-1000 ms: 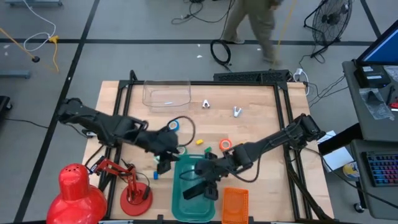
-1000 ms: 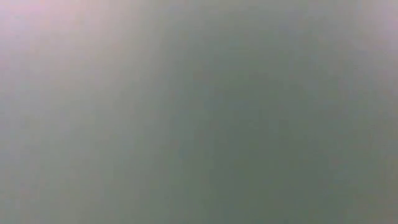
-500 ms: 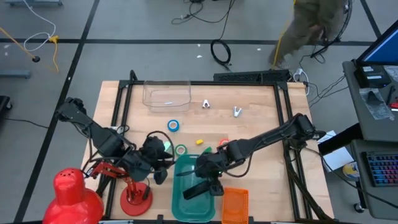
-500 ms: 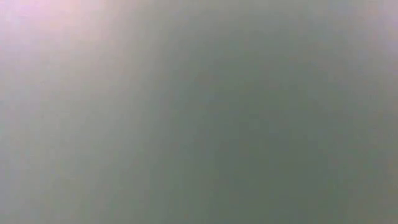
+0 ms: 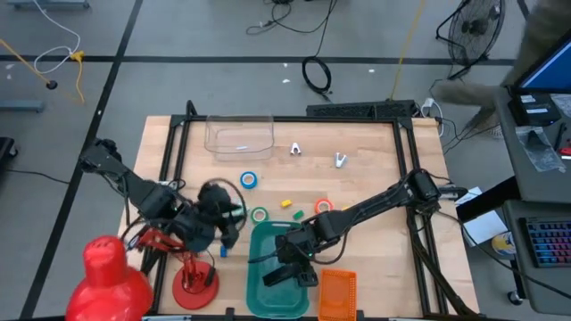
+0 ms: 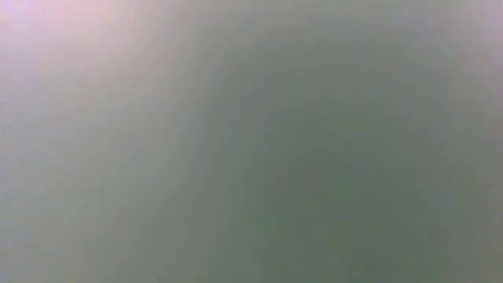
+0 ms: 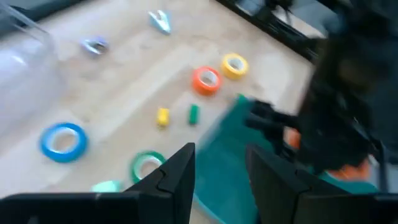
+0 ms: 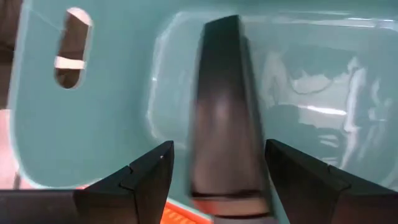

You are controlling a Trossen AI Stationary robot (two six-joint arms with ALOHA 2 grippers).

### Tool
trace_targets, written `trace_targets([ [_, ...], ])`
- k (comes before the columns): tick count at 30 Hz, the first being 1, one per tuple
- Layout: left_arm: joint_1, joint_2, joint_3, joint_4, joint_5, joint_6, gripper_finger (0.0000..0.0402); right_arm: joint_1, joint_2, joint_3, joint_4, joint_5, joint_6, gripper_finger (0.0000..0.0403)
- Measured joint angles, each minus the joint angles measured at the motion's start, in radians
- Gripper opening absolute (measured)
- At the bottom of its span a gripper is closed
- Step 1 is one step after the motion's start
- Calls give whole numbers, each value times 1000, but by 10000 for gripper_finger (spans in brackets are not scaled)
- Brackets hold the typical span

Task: Pick and place Stapler, Stapler remover, tape
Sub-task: Put the black stapler into the green bin

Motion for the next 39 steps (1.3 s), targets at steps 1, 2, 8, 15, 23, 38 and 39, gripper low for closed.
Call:
trace_targets([
  [1,21,-10,0,-18,-3,0,145,0,0,0,0,1,-4,249],
  [2,43,-22,0,-31,-2,2,145,0,0,0,2,6,-7,249],
  [8,152,-116,0,-66,27,107,145,-5,0,0,4,53,10,245],
  [15,207,-216,0,-202,48,147,145,-6,0,-31,10,53,34,197],
  [23,150,-266,0,-230,-24,91,145,-10,0,-50,11,54,87,118],
  [38,52,-265,-277,-122,-3,-173,145,-16,-16,21,-124,212,416,118],
  [39,42,-265,-291,-94,-6,-180,145,-14,-16,34,-135,229,444,118],
])
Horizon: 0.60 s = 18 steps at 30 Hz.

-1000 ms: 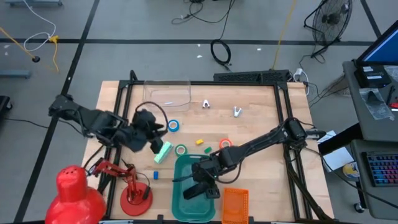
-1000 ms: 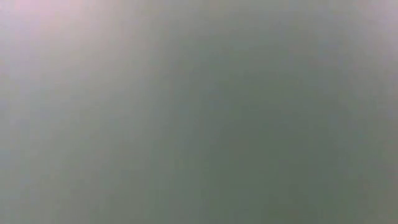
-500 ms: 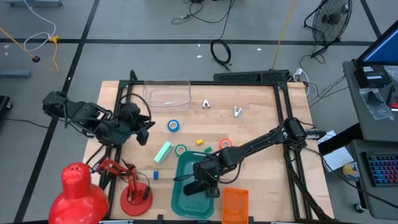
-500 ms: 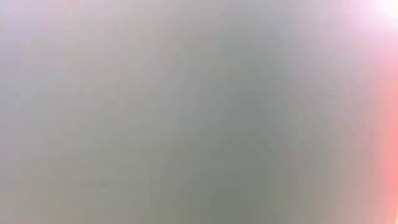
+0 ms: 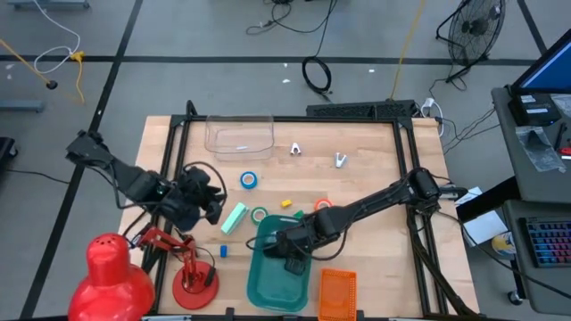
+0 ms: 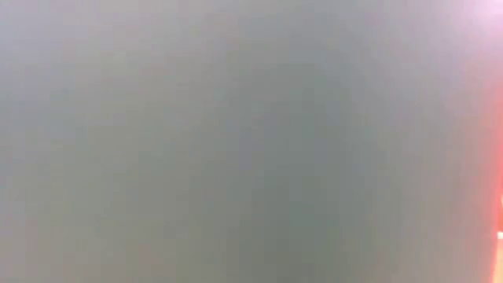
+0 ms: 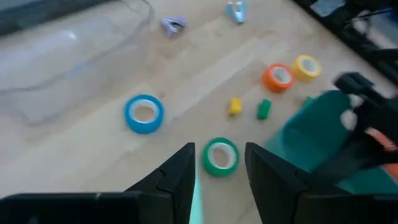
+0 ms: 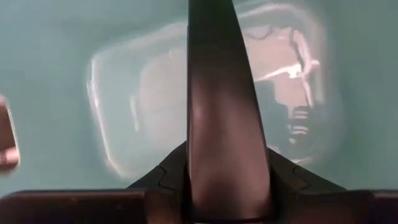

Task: Pick and place Stapler, Stapler remover, tape
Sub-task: Put the black stapler into the green bin

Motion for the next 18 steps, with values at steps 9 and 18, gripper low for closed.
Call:
trace_targets([
  [9,-26,-12,-19,54,-71,-3,145,34,-1,110,-74,164,288,118],
  [18,-24,-81,-19,54,-122,51,145,76,36,106,-145,213,471,118],
])
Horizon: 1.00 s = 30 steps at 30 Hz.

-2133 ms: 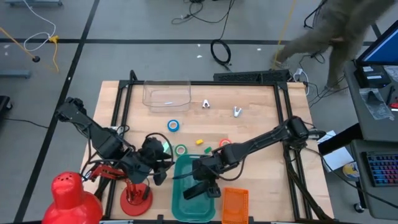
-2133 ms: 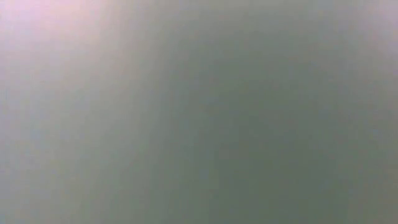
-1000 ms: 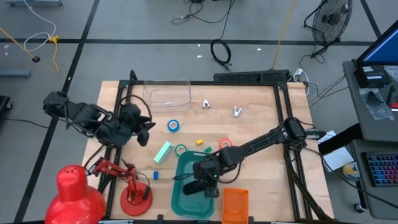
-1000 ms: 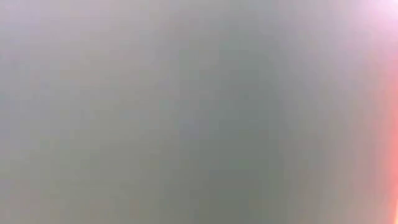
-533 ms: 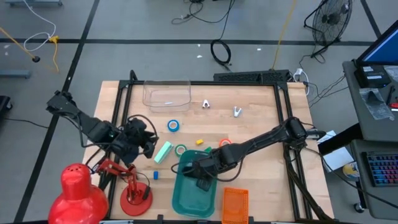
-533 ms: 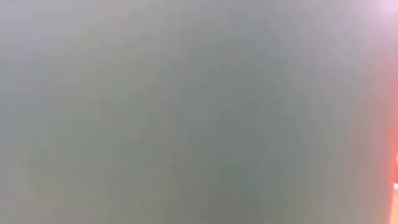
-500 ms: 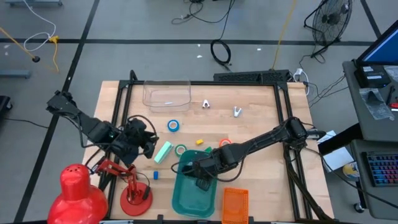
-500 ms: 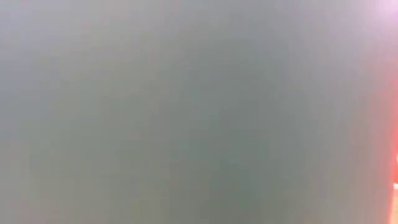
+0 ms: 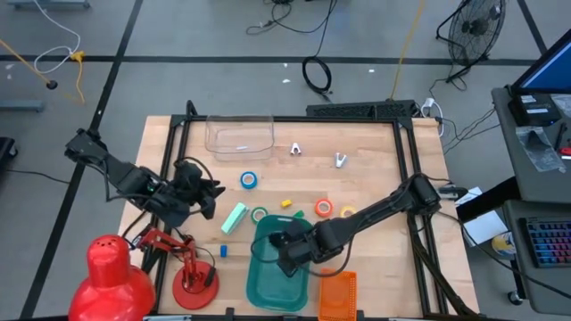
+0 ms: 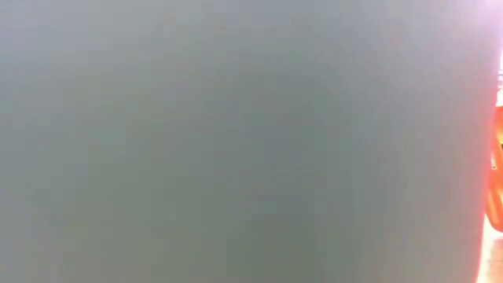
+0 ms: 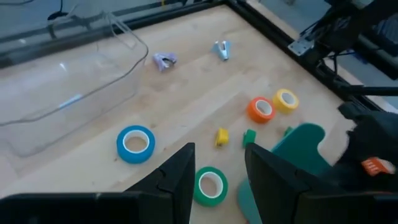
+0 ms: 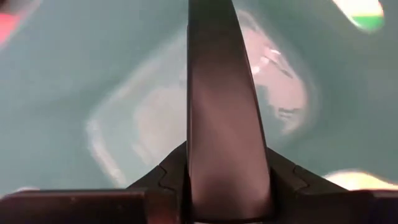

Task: Pick and place Stapler, Stapler remover, tape
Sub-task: Put the black stapler into the green bin

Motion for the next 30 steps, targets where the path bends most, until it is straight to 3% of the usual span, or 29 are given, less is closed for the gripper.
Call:
trace_targets([
  [16,20,-188,0,-1,-5,262,145,20,80,4,91,89,438,118],
  [24,62,-266,0,-2,15,385,145,-6,109,2,116,27,399,119],
  [30,71,-305,0,-2,30,414,145,-16,110,0,104,-1,388,181],
])
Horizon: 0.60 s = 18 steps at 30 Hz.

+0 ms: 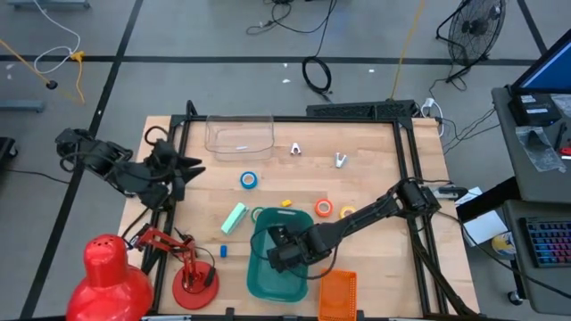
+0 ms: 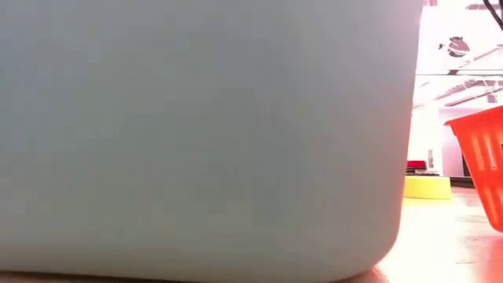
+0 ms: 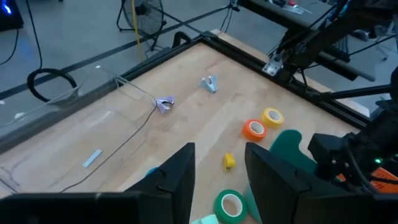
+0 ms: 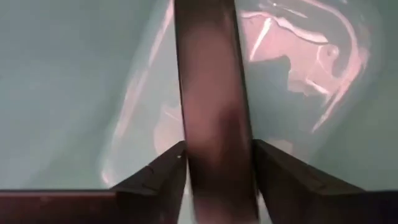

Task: Pick and place Stapler, Stapler remover, tape
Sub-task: Put the black stapler into the green bin

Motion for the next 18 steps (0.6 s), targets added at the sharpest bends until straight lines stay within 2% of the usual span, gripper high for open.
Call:
trace_targets([
  [6,0,1,0,0,5,12,145,1,0,0,29,-1,-13,195],
  [13,0,2,0,2,29,32,145,-4,-58,0,93,13,-75,177],
  [18,0,1,0,2,37,44,145,-7,-123,0,125,113,-135,163],
])
